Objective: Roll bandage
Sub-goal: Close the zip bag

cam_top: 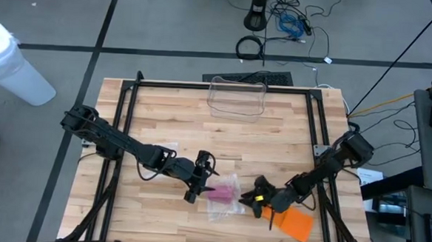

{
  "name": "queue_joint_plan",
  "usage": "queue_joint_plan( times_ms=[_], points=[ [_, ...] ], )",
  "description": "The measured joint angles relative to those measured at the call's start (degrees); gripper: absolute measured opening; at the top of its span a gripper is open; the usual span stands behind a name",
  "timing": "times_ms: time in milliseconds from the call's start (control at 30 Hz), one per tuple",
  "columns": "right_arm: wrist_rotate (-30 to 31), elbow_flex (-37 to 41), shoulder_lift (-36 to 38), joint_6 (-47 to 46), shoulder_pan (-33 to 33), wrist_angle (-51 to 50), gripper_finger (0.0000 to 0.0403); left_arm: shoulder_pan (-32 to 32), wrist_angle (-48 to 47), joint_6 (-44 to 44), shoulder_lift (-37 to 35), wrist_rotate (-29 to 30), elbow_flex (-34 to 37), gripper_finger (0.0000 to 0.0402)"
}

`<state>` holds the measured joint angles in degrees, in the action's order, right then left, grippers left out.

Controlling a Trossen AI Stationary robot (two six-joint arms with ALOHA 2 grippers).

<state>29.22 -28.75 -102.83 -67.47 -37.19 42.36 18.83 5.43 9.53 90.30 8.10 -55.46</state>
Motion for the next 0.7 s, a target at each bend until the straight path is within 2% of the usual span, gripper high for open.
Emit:
queue_joint_plan(
  times_ms=[133, 300, 467, 700],
  points=[
    [-2.70, -2.66, 0.42, -1.71, 1.79, -8.92, 0.0162, 0.00, -0.14, -0.07, 0.00, 0.02, 0.00, 0.0253],
    [-5.54, -4.00, 0.40, 0.14, 2.98, -11.82, 0.0151, 0.00, -0.35, -0.07, 0.00, 0.02, 0.00, 0.0253],
    [-6.73, -4.75, 0.33, 2.35, 3.08, -12.05, 0.0104, 0.00, -0.35, 0.01, 0.00, 0.04, 0.00, 0.0253],
    [-8.30, -4.68, 0.29, 3.18, 3.26, -11.83, 0.0009, 0.00, -0.35, 0.07, 0.00, 0.06, 0.00, 0.0253]
  ],
)
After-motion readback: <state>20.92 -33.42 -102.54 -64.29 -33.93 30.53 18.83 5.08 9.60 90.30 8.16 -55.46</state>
